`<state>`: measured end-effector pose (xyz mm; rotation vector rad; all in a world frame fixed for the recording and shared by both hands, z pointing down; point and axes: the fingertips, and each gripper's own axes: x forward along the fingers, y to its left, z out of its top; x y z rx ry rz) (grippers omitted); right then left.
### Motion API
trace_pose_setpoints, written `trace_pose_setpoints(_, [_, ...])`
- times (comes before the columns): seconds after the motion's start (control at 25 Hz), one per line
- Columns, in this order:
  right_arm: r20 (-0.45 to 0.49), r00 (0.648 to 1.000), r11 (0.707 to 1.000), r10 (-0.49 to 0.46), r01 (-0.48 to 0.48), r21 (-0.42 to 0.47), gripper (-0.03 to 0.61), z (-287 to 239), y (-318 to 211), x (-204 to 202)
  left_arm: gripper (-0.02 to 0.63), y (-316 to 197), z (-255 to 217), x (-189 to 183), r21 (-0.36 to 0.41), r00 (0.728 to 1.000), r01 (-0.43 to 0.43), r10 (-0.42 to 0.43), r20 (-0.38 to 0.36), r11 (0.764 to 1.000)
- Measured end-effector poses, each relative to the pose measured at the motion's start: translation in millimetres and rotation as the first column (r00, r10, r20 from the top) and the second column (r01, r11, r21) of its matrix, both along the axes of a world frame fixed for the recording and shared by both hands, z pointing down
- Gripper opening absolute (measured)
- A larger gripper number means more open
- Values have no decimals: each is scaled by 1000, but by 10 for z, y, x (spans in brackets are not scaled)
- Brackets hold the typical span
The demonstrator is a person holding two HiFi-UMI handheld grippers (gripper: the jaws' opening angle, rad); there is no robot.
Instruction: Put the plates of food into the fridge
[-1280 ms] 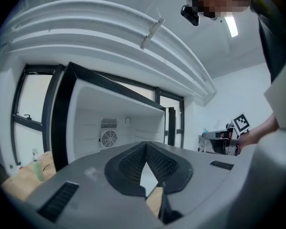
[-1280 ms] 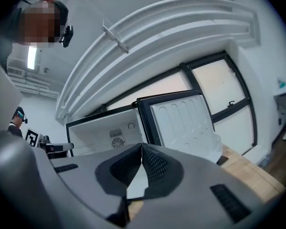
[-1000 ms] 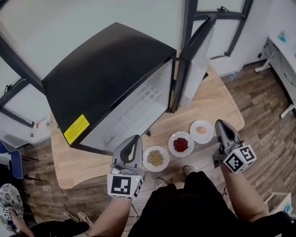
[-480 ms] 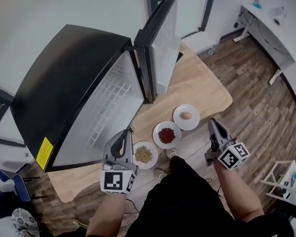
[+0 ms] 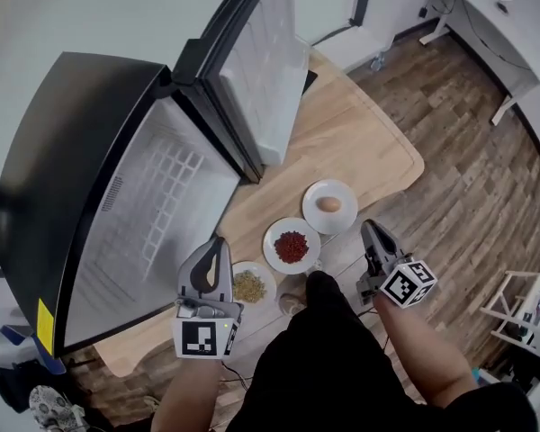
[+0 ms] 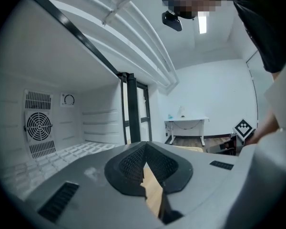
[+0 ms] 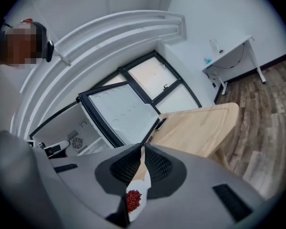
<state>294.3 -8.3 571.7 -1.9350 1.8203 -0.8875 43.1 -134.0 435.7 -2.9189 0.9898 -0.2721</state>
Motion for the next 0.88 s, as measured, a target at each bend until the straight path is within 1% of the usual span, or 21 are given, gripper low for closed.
trace_pose_setpoints(0.08, [30,999,999,18,-17,-36,26,222,21,49,5,-44,84,41,-14,1000,5,-5,1,1000])
trace_pose_setpoints(0.12, [44,999,998,28,-25,-54,37,331,31,67,5,-63,135,48,-22,1000,11,-11,4,1000])
trace_pose_setpoints(0.2, [85,995,995,48,-40,-86,94,541,39,87,6,-96,237,42,-35,999,34,-34,16,999])
trace_pose_setpoints(0.32, [161,983,989,87,-65,-134,134,834,41,111,5,-112,376,27,-56,997,72,-70,34,996])
trace_pose_setpoints(0.48, [254,958,980,134,-90,-176,189,1143,-39,204,5,-126,538,71,-86,996,82,-78,52,993])
trace_pose_setpoints(0.6, [299,945,977,133,-75,-198,201,1308,-149,205,5,-167,588,83,-96,995,89,-84,63,991])
trace_pose_setpoints(0.72, [320,940,973,123,-50,-227,201,1455,-232,182,5,-201,578,95,-92,994,96,-90,69,991])
trace_pose_setpoints(0.84, [368,919,964,144,-47,-261,198,1568,-250,179,5,-232,575,91,-95,992,107,-99,76,990])
trace_pose_setpoints(0.88, [389,908,961,155,-48,-271,181,1593,-243,175,5,-240,579,81,-97,991,111,-104,81,989])
